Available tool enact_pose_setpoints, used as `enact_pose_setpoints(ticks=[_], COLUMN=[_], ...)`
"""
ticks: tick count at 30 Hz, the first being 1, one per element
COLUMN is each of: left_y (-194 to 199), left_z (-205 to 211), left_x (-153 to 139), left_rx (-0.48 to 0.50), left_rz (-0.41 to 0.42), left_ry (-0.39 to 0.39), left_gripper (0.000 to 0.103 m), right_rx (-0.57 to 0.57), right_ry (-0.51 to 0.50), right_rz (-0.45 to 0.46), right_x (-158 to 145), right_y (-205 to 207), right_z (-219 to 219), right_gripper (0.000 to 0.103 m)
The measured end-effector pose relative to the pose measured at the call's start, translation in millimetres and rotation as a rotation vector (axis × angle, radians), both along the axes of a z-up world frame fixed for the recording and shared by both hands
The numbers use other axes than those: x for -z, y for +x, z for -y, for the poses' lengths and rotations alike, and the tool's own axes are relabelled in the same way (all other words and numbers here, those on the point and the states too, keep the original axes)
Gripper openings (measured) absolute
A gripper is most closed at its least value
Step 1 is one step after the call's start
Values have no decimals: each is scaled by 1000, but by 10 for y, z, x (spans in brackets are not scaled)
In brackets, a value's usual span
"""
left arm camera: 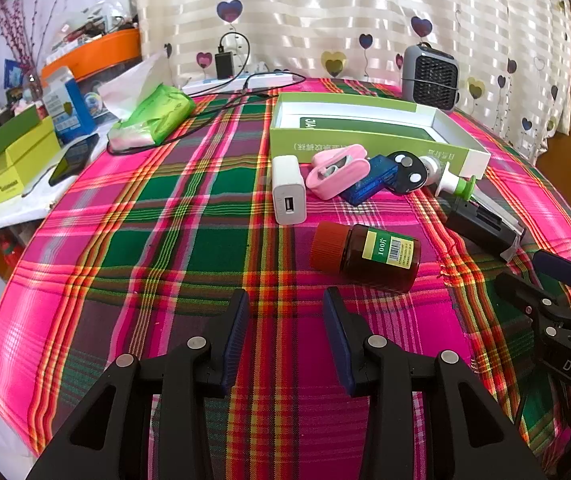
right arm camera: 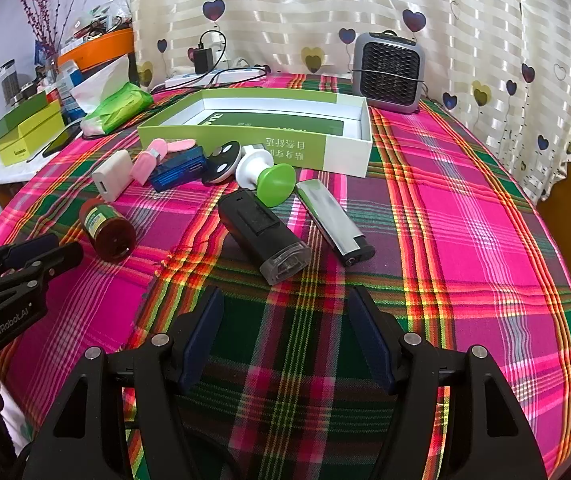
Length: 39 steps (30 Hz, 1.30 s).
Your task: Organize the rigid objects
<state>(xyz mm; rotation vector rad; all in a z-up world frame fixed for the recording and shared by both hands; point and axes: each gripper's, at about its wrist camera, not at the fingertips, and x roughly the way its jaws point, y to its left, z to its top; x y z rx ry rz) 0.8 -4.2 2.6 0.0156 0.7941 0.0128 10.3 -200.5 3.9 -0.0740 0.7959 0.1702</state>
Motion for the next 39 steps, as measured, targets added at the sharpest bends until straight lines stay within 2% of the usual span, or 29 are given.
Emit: enact_pose_setpoints(ticks=[5, 7, 11, 18, 23, 33, 39], left_y=[12, 30, 11, -25, 31, 231, 337], left_z=[-19, -55, -109, 88, 206, 301, 280], left_x=[-7, -19, -54, -233, -281, -196, -168], left_rx=[4, 26, 57, 137, 134, 153, 125], left_rz=[-15, -33, -42, -16, -14, -48, -54], left_ry=[-12, -40, -125, -154, -132, -104, -114], left_gripper=[37, 36, 36, 40, 40, 40, 40], right_rx=[-11, -30, -94, -200, -234, -300, -316], right_ry=[1, 2, 0, -42, -46, -38, -15], right_rz=[-3, -11, -22, 1, -20, -46, -88], right_x=[13, 8, -21, -86, -92, -59, -28], right_y=[0, 32, 37, 129, 261, 362, 445], right_z=[2, 7, 12, -18, -15, -68, -72], right_gripper=[65, 65, 65, 65, 65, 65, 65])
